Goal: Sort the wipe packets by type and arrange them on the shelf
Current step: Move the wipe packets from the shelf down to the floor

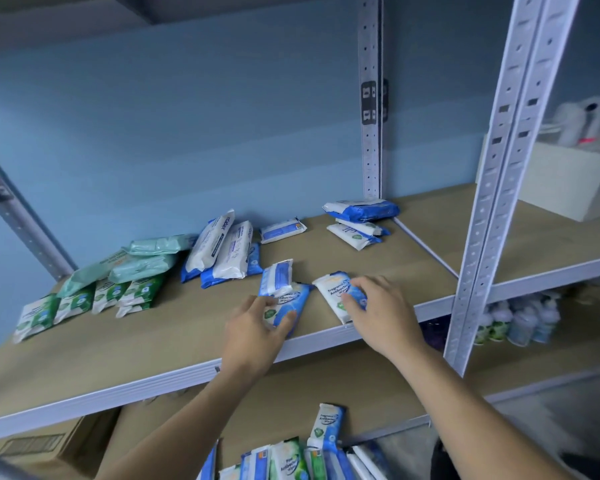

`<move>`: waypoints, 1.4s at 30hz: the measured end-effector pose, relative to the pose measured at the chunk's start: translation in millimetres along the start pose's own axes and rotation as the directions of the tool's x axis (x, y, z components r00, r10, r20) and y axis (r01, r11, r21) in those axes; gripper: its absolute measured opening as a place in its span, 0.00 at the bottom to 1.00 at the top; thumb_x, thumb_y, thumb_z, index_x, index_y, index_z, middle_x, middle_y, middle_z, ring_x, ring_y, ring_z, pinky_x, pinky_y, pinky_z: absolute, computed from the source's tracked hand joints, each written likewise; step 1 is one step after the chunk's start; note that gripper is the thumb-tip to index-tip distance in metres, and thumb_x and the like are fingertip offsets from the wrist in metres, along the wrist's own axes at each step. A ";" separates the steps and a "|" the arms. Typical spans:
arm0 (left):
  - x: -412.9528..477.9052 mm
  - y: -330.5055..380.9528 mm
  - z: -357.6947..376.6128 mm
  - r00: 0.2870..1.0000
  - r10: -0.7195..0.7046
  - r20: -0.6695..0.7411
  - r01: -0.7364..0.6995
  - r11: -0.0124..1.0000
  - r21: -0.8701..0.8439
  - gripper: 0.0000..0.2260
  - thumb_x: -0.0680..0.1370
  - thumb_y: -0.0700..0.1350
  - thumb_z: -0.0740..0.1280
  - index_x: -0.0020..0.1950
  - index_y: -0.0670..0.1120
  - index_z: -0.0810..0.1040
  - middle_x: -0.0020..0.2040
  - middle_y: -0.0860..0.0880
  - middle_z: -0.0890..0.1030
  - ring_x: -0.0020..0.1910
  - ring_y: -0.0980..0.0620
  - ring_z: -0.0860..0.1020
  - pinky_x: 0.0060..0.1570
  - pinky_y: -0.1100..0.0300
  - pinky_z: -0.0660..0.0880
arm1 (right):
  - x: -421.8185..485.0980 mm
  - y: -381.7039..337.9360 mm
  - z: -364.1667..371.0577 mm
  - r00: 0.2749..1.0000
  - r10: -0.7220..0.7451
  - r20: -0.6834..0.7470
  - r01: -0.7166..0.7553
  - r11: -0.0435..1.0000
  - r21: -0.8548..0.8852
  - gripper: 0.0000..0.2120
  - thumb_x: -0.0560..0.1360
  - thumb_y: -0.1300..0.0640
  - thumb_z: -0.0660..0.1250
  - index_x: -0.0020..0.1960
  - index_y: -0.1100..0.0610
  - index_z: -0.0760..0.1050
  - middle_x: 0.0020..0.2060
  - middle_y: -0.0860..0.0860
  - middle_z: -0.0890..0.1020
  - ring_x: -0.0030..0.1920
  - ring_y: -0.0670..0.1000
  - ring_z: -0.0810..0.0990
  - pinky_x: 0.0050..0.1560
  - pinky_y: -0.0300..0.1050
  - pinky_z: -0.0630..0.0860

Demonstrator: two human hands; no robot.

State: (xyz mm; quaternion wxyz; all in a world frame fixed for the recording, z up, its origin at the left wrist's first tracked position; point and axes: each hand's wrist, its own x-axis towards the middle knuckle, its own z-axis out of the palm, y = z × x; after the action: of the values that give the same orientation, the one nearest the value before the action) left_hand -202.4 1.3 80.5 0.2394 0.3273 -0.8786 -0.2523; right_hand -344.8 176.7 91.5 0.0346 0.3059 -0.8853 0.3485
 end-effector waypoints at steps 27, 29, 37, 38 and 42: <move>-52.3 -6.8 12.5 0.968 0.230 -0.097 -0.217 0.968 0.128 0.18 0.78 0.54 0.69 0.68 0.54 0.75 0.67 0.55 0.74 0.52 0.50 0.67 0.54 0.54 0.68 | -67.8 -24.1 38.6 0.983 -0.167 -0.082 0.150 0.972 -0.179 0.22 0.73 0.55 0.70 0.67 0.50 0.75 0.62 0.54 0.74 0.53 0.58 0.72 0.52 0.54 0.75; -67.1 -16.0 11.0 0.958 0.259 -0.127 -0.248 0.964 0.093 0.20 0.76 0.50 0.73 0.67 0.55 0.76 0.68 0.57 0.73 0.52 0.53 0.67 0.54 0.56 0.69 | -82.9 -23.9 46.1 0.984 -0.145 -0.107 0.129 0.981 -0.142 0.26 0.70 0.56 0.72 0.68 0.50 0.73 0.61 0.54 0.73 0.53 0.58 0.73 0.50 0.52 0.76; -118.7 -65.5 29.3 0.951 0.294 -0.097 -0.284 0.953 0.105 0.23 0.71 0.42 0.77 0.64 0.55 0.79 0.67 0.54 0.74 0.50 0.50 0.69 0.51 0.54 0.74 | -131.9 0.8 96.7 0.998 -0.043 0.056 0.042 0.999 0.025 0.30 0.69 0.62 0.72 0.68 0.50 0.66 0.59 0.52 0.70 0.56 0.57 0.73 0.47 0.51 0.75; -124.6 -72.5 34.8 0.958 0.280 -0.066 -0.272 0.955 0.116 0.22 0.71 0.43 0.77 0.64 0.55 0.79 0.66 0.54 0.75 0.49 0.49 0.70 0.50 0.53 0.74 | -136.4 7.1 103.5 0.995 -0.017 0.100 0.015 1.000 0.022 0.29 0.70 0.61 0.72 0.68 0.50 0.66 0.59 0.52 0.70 0.56 0.57 0.73 0.46 0.51 0.76; -147.7 -108.6 63.1 0.993 0.089 0.077 -0.099 0.984 0.146 0.21 0.72 0.45 0.76 0.64 0.55 0.79 0.64 0.51 0.76 0.51 0.46 0.71 0.52 0.48 0.75 | -150.8 37.1 135.4 0.952 0.110 0.285 -0.093 0.993 -0.071 0.26 0.73 0.59 0.70 0.67 0.50 0.65 0.59 0.52 0.71 0.58 0.57 0.73 0.47 0.53 0.76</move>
State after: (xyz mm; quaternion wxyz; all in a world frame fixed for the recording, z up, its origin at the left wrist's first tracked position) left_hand -90.9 50.7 -70.3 0.1949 0.2934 -0.9174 -0.1855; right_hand -223.0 189.5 -74.2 -0.1041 0.3065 -0.9049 0.2763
